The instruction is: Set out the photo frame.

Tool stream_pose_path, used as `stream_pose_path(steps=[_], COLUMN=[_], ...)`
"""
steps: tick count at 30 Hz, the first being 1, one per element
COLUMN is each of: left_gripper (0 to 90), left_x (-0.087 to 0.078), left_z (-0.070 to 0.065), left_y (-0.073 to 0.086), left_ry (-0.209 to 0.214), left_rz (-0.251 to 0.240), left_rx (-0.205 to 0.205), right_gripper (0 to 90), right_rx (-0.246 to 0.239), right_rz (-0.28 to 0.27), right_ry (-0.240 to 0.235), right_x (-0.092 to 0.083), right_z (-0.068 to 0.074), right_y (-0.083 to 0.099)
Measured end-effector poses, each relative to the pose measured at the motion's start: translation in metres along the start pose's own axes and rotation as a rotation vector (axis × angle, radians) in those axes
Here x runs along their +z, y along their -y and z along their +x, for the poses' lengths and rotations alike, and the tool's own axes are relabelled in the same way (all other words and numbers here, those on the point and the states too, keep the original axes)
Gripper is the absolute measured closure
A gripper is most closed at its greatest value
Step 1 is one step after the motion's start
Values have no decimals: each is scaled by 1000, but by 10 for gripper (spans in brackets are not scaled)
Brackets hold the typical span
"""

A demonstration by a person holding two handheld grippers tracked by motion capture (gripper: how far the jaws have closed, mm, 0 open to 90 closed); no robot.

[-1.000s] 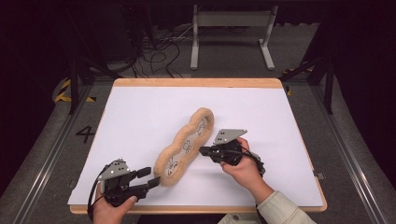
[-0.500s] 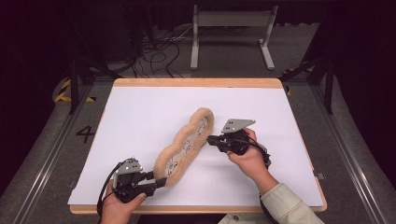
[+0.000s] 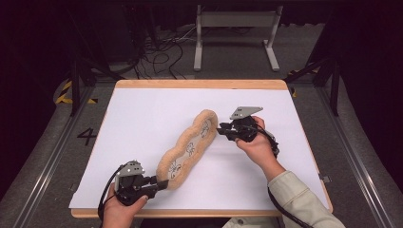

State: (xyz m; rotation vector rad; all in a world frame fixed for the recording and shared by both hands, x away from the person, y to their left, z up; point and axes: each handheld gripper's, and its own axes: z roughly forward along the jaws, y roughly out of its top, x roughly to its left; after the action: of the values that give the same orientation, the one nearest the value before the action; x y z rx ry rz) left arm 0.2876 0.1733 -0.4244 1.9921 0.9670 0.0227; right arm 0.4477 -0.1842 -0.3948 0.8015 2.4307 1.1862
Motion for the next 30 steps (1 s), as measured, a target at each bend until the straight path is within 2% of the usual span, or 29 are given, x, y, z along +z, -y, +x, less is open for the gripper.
stream_pose_path(steps=[10, 13, 18, 23, 30], left_gripper=[677, 677, 676, 676, 677], left_x=[0, 0, 0, 0, 0], left_z=[1, 2, 2, 4, 2], left_y=[1, 1, 1, 0, 0], left_ry=[4, 3, 5, 7, 2], left_rz=[-2, -4, -3, 0, 3], left_rx=[-2, 4, 6, 9, 11], right_gripper=[615, 614, 603, 619, 716], right_rx=[20, 22, -12, -34, -52], right_rz=[18, 23, 27, 34, 47], right_ry=[0, -17, -59, -76, -48], right_x=[26, 34, 42, 48, 48], right_z=[-27, -33, -37, -39, -37], right_y=[-6, -9, -15, -18, -19])
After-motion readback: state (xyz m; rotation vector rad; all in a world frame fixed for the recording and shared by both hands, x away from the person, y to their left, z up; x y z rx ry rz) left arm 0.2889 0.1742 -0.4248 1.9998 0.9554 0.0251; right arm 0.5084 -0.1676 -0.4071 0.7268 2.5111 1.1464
